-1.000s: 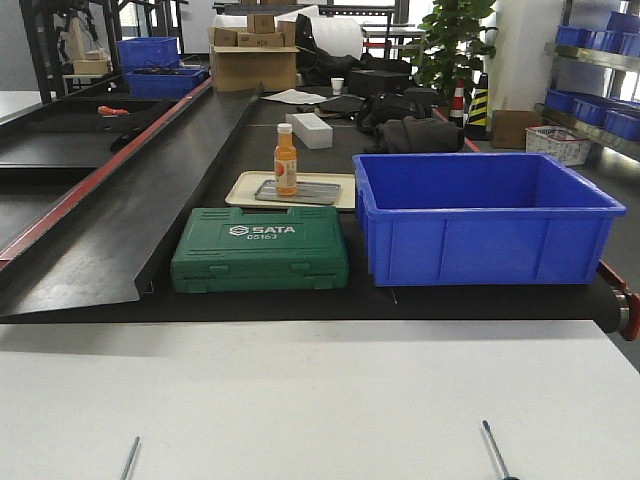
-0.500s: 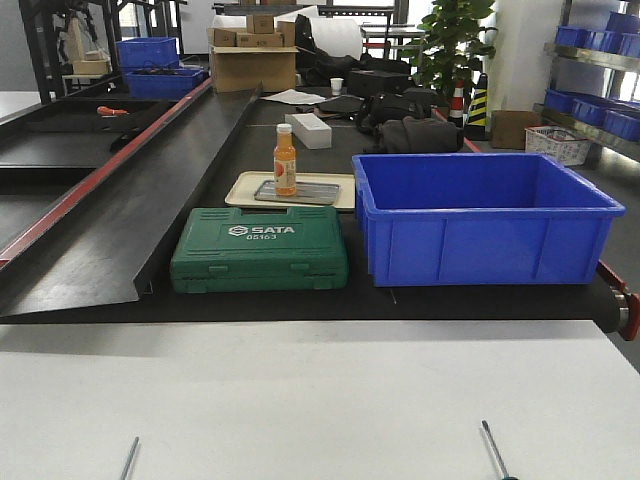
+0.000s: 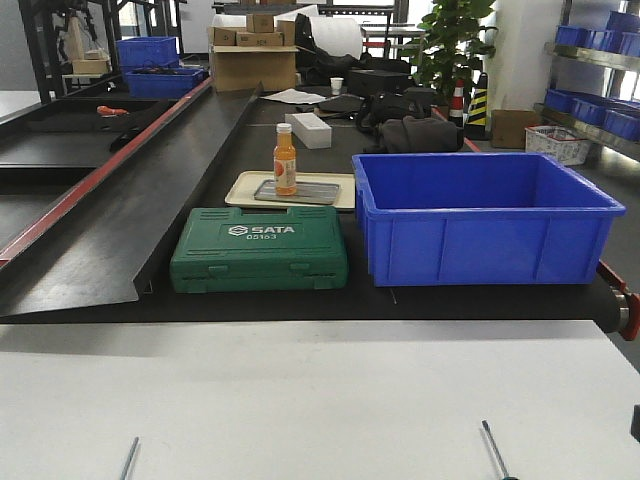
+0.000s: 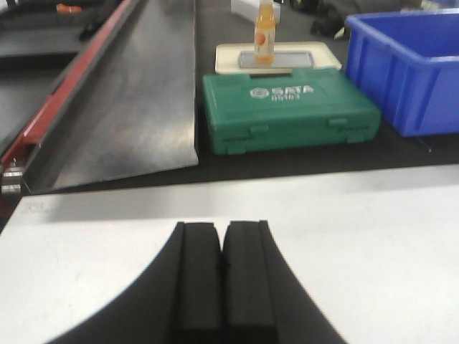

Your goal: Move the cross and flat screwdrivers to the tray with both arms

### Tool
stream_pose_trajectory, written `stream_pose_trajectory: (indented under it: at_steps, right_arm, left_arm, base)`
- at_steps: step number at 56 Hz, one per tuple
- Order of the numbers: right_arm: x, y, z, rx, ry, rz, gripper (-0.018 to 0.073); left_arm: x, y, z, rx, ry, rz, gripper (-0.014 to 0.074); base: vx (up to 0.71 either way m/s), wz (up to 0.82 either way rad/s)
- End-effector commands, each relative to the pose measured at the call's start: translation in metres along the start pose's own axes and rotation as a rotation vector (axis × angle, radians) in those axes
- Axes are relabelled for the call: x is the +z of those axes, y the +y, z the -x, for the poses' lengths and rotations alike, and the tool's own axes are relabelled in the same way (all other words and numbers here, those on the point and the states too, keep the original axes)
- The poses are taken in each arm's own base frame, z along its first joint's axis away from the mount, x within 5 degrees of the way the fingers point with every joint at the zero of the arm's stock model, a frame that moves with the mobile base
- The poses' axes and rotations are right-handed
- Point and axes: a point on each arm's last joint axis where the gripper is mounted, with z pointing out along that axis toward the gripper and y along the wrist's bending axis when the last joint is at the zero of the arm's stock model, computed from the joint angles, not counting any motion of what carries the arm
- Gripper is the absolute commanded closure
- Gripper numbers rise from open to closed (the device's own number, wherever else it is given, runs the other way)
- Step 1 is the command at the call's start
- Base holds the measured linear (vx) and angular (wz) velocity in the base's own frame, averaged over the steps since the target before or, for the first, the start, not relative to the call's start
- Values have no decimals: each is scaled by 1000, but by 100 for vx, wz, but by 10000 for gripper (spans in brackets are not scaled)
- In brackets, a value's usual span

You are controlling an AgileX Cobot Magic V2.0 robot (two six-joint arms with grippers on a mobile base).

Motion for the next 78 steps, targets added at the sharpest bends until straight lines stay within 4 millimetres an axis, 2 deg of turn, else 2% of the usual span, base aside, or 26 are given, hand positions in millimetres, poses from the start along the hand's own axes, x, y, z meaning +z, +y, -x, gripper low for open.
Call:
stream_pose_trajectory:
  at_steps: [1, 4, 13, 18, 21, 29, 40, 46, 51, 60, 78]
  right_arm:
    - [2, -1, 17, -1, -101, -7, 426]
    - [4, -1, 16, -1, -91, -7, 357]
    - [9, -1, 16, -2, -97, -6, 48]
    - [14, -1, 16, 27, -113, -5, -64]
    - [18, -1, 15, 40, -94, -4, -96]
    - [46, -1, 14, 40, 188, -3, -78]
    - [108, -1, 16, 25, 569, 3, -3]
    - [143, -1, 3, 26, 728, 5, 28]
    - [169, -1, -16, 19, 837, 10, 48]
    - [195, 1, -44, -41, 912, 57, 64]
    - [224, 4, -94, -21, 1034, 93, 64]
  left_arm:
    - [0, 0, 17, -10, -106, 1, 510]
    - [3, 0, 15, -10, -96, 1, 462]
    - [11, 0, 11, -9, -68, 2, 254]
    - [16, 0, 9, -9, -48, 2, 156]
    - [19, 0, 7, -10, -32, 2, 113]
    - [23, 0, 1, -13, 14, 1, 71]
    - [23, 0, 1, -13, 15, 1, 73]
    - [23, 0, 0, -13, 30, 1, 73]
    - [23, 0, -3, -13, 57, 0, 73]
    - [27, 0, -10, -13, 121, -1, 73]
    - [39, 0, -21, -14, 210, -2, 73]
  base:
    - [0, 0]
    - [0, 0]
    - [0, 0]
    - [0, 0]
    - [0, 0]
    - [0, 0]
    - [0, 0]
    - [0, 0]
    - [0, 0]
    - [0, 0]
    - [0, 0]
